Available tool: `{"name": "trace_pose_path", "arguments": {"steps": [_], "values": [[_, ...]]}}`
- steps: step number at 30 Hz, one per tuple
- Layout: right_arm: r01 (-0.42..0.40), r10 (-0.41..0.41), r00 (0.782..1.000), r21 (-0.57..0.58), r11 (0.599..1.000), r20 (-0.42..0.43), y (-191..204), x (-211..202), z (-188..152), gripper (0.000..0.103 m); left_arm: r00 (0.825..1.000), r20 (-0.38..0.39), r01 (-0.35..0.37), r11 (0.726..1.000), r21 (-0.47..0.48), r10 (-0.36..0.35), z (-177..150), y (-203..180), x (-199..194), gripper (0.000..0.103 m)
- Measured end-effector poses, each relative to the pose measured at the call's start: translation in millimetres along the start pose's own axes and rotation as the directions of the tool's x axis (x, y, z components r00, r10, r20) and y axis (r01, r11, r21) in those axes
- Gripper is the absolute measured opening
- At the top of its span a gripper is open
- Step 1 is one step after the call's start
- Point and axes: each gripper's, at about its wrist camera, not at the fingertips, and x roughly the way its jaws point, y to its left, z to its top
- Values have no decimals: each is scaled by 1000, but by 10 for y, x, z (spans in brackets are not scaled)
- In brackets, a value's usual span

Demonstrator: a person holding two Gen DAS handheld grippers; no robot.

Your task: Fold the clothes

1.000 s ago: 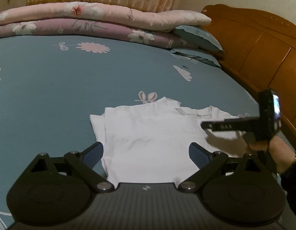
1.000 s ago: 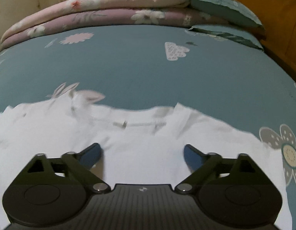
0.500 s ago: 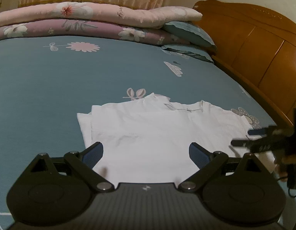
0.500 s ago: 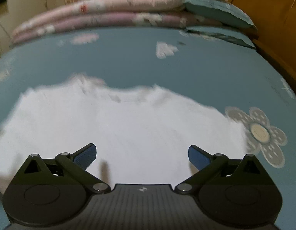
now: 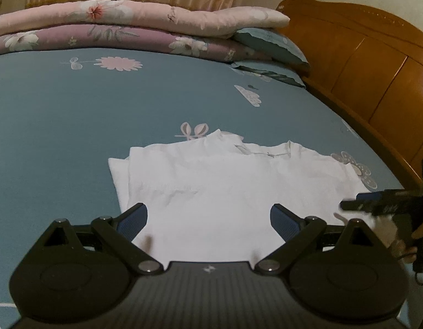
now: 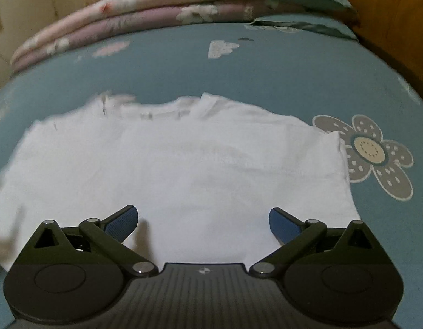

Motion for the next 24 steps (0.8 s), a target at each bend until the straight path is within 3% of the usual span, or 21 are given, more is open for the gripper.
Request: {"name": "trace_pose_path", "arguments": {"steps": [4, 10, 14, 18, 24], "values": [[-27, 25, 999, 60, 998, 39, -147, 25, 147, 103, 1000, -7, -4, 1000, -4, 4, -2, 5, 25, 96], [-34, 25, 998, 155, 987, 60, -450, 373, 296, 103, 1000, -8, 2, 1000, -7, -2, -2, 14, 34, 96], [49, -57, 997, 149, 988, 47, -484, 341, 423, 103, 1000, -12, 3, 1000, -16, -3, -5, 32, 43, 96], [-32, 25, 998, 157, 987, 50, -418, 74, 317, 103, 999, -15, 33, 999, -22, -33, -8, 11, 46, 96], [-60, 60, 998, 101, 993, 2, -165, -147, -59, 103, 995, -37, 88, 996, 7, -88, -25, -133, 84, 96]]}}
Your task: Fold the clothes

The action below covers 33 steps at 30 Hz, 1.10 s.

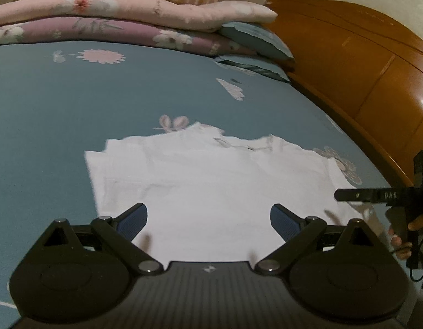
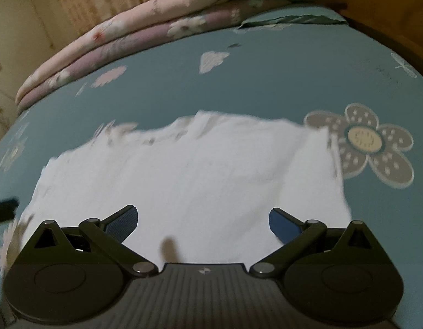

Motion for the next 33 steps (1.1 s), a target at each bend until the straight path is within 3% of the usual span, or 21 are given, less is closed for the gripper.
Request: {"name": "trace_pose_path", "arguments": {"steps": [6, 9, 14, 22, 28, 33], "values": [[71, -71, 997, -13, 997, -16, 83, -114, -223, 103, 997, -79, 5, 999, -33, -7, -90, 44, 188, 96], [78, -78, 997, 15, 997, -9, 104, -212, -345, 103, 993, -114, -42, 997, -64, 35, -125, 134, 261, 96], [73, -73, 997, 29, 997, 4, 226, -311, -550, 103, 995, -96, -38, 998, -52, 32, -111, 71, 205, 96], [93, -86, 995, -146, 985, 51, 684, -561, -530, 103, 999, -48, -5, 1000, 3, 5, -51, -166, 33, 96], [153, -113, 985, -360, 920, 131, 953, -812, -625, 103, 995, 86, 48, 993, 106, -57, -31, -416, -220, 96], [210, -124, 973, -538, 816, 193, 961, -1075, -727, 103, 997, 77, -26, 971, 238, 8, -176, -632, -245, 96]]}}
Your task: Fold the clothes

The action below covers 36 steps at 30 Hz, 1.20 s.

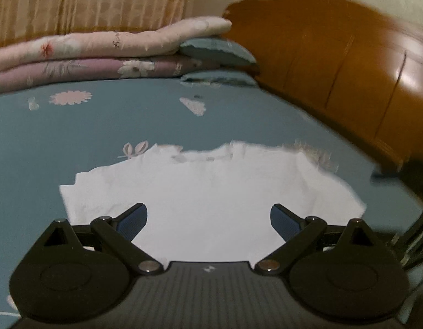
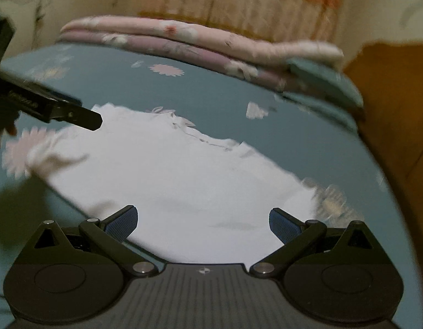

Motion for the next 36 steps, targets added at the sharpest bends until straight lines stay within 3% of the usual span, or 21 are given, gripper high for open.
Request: {"name": "trace_pose_path", "arguments": {"steps": [3, 5, 8, 11, 13, 15, 18, 22, 26, 32, 36], "values": [[19, -20, 1000, -143, 989, -6, 4, -61, -48, 103, 998, -28, -57, 974, 219, 64, -139, -210, -80, 97], [12, -17, 1000, -221, 975, -21, 36, -31, -94, 103, 991, -28, -107, 912, 395, 129, -268, -381, -120, 97], [-17, 7, 1000, -338, 941, -29, 197, 79, -190, 103, 980, 7, -157, 755, 636, 198, -508, -678, -99, 97], [-56, 49, 998, -445, 894, -28, 445, 236, -247, 103, 972, 44, -170, 565, 808, 230, -738, -959, 5, 97], [-67, 64, 998, -513, 856, -22, 603, 351, -251, 103, 969, 33, -150, 474, 867, 245, -842, -1075, 155, 97], [-64, 65, 998, -572, 818, -18, 733, 469, -243, 103, 968, 27, -134, 425, 895, 250, -881, -1136, 279, 97], [-74, 81, 997, -622, 779, -18, 848, 603, -203, 103, 971, 24, -127, 428, 895, 237, -796, -1167, 363, 99], [-96, 98, 995, -608, 788, -31, 788, 749, -126, 103, 973, 38, -131, 402, 906, 229, -784, -1143, 408, 102], [-65, 48, 998, -595, 801, -44, 517, 739, -235, 103, 955, 45, -163, 393, 905, 292, -811, -935, 351, 102], [0, -68, 993, -586, 810, -94, -34, 624, -555, 103, 921, 47, -222, 421, 879, 388, -847, -569, 189, 102], [43, -117, 989, -589, 807, -88, -226, 580, -687, 103, 906, 53, -239, 404, 883, 419, -807, -553, 215, 102]]}}
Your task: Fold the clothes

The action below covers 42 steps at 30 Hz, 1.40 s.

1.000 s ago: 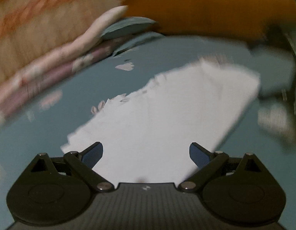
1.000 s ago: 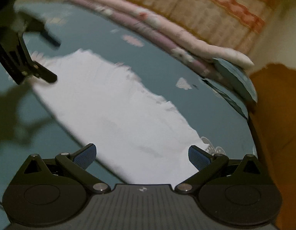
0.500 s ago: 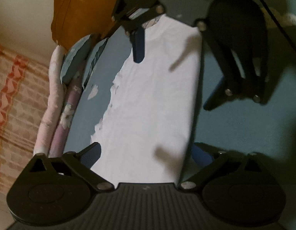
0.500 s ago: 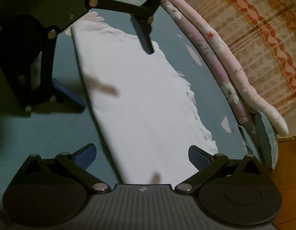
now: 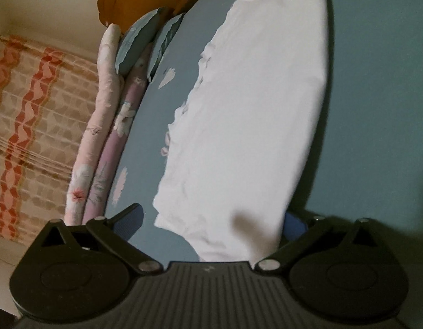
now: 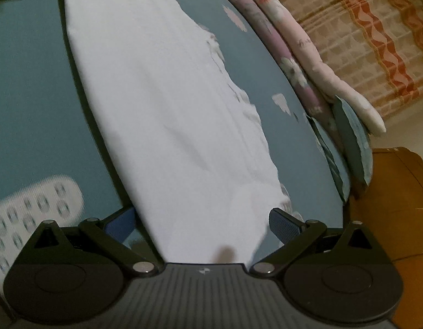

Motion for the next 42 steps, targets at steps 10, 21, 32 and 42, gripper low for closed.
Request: {"name": "trace_pose_path", "arguments": {"steps": [10, 21, 32, 42], "values": [[25, -22, 998, -49, 999, 52, 53, 84, 167, 94, 999, 29, -18, 998, 55, 17, 131, -86, 31, 101], [17, -14, 1000, -172, 985, 20, 181, -70, -111, 50, 1000, 9, 1, 983, 186, -3, -3, -221, -34, 40], [-114, 111, 993, -132, 985, -31, 30, -79, -2, 6, 997, -5, 80, 988, 135, -80, 2, -135, -187, 1], [-167, 167, 986, -16, 986, 2, -272, -543, 45, 0, 998, 8, 57, 997, 61, -58, -13, 112, -585, 0]]}}
